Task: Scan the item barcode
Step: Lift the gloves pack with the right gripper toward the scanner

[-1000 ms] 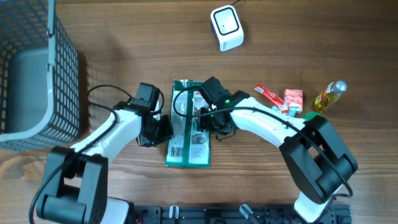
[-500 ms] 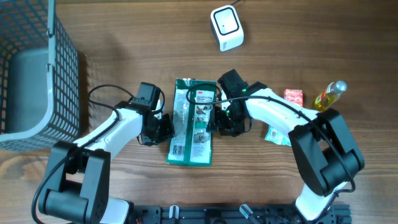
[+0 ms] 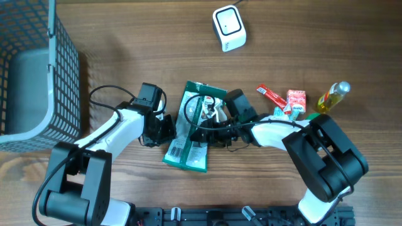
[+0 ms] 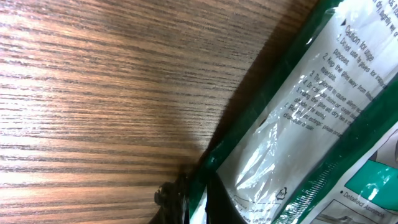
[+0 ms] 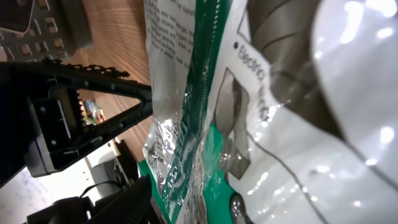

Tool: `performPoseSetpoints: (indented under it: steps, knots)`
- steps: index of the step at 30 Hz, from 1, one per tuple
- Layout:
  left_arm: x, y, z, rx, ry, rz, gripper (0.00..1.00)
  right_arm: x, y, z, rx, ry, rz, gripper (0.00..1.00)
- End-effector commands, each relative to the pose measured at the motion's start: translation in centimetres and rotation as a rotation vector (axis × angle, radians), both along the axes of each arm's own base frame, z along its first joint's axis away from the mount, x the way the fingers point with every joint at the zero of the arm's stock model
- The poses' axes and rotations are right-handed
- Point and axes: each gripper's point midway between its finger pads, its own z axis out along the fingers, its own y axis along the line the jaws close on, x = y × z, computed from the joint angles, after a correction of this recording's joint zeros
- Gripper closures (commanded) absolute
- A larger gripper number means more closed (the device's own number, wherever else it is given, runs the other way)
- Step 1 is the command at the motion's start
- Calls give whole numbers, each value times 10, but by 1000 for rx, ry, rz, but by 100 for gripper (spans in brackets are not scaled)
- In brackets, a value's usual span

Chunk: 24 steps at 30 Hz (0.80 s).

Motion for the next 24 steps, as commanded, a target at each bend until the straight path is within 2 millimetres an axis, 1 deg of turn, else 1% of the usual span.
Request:
performPoseSetpoints:
  steps: [1,3,4,6,9,11,13,15,16,19,21,23,24]
  knots:
    - [-8,4,-12,29,43,9,96,-5,1,-12,-17,20,-8,56]
    - [-8,4,-12,29,43,9,96,3,-1,-16,-44,-15,-35,73]
    - [-8,4,-12,30,43,9,96,6,-1,-16,-46,-31,-42,75]
    - [-8,4,-12,29,42,9,96,11,0,-16,-46,-56,-52,73]
    - [-7,4,-12,29,40,9,96,20,-3,-20,-82,-89,-85,72]
    - [-7,4,-12,28,37,9,96,24,-6,-24,-108,-106,-106,66]
    - [-6,4,-12,28,32,-2,96,26,-7,-24,-114,-112,-112,65]
    - [-5,10,-14,66,21,-1,96,23,-7,-24,-110,-113,-94,90]
    - [-3,12,-13,71,18,4,96,20,-6,-23,-98,-130,-59,96]
    - [6,18,-9,66,0,33,96,20,-5,-22,-91,-176,-26,96]
    - [23,28,3,55,-44,84,91,21,-6,-23,-91,-213,-1,96]
    - [35,38,14,50,-86,125,89,21,-6,-23,-89,-239,18,96]
    - [44,51,23,66,-124,164,85,20,-5,-22,-86,-246,28,96]
